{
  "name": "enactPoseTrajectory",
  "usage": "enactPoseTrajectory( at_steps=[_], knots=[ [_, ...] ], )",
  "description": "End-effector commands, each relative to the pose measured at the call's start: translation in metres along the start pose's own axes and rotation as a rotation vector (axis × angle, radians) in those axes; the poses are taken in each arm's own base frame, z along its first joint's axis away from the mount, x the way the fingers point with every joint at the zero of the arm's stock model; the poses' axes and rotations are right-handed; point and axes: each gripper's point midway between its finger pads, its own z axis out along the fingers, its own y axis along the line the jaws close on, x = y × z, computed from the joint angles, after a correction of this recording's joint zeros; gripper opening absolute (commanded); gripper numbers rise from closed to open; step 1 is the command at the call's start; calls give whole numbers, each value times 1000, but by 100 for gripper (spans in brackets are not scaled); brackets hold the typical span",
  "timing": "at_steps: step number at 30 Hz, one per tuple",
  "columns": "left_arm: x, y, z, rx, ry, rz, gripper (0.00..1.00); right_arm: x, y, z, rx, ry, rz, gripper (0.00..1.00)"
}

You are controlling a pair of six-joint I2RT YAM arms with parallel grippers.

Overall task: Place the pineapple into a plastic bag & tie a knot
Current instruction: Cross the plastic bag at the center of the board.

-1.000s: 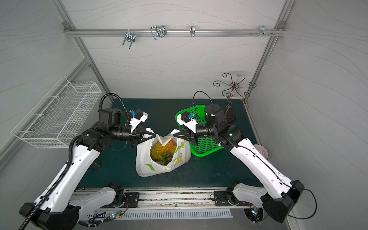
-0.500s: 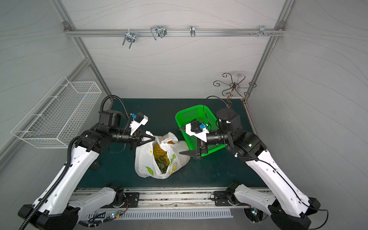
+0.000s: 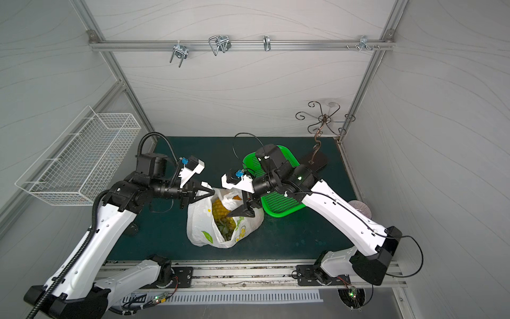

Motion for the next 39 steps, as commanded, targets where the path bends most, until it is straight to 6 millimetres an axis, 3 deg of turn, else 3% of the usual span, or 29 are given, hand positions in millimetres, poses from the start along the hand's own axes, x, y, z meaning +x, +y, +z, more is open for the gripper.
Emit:
enactPoseTrajectory(
  at_steps=[1, 4, 8, 10, 11, 12, 14, 16, 17, 18, 24, 29, 34, 39],
  knots=[
    [-16, -10, -5, 16, -46, 77, 0, 3, 19, -2, -83, 4, 19, 90],
    [-16, -10, -5, 17, -47, 77, 0, 6, 12, -1, -47, 7, -1, 73],
    [-31, -14, -8, 34, -81, 42, 0, -1, -1, -7, -12, -34, 4, 32],
    [-38, -20, -11, 54, -107, 39, 0, -8, -11, -16, 12, -84, 27, 7],
    [-41, -22, -12, 61, -117, 40, 0, -10, -15, -20, 30, -101, 34, 0],
    [-42, -23, -13, 61, -123, 38, 2, -11, -20, -24, 52, -115, 35, 0],
    [-41, -25, -16, 60, -123, 6, 44, -10, -27, -30, 93, -134, 31, 0],
    [-34, -23, -21, 39, -117, 0, 68, -8, -32, -34, 113, -145, 44, 0],
    [-29, -21, -24, 22, -122, 3, 85, -7, -34, -36, 115, -149, 52, 0],
    [-25, -20, -28, 11, -131, 13, 90, -7, -34, -37, 114, -152, 58, 0],
    [-10, -14, -57, -156, -200, 153, 95, -8, -38, -43, 109, -183, 96, 0],
    [-3, -50, -73, -200, -227, 200, 95, -5, -46, -50, 125, -205, 133, 0],
    [18, -71, -75, -209, -182, 182, 95, -4, -45, -50, 113, -209, 140, 0],
    [50, -52, -62, -198, -87, 177, 99, -4, -42, -51, 103, -210, 144, 0]
  ],
)
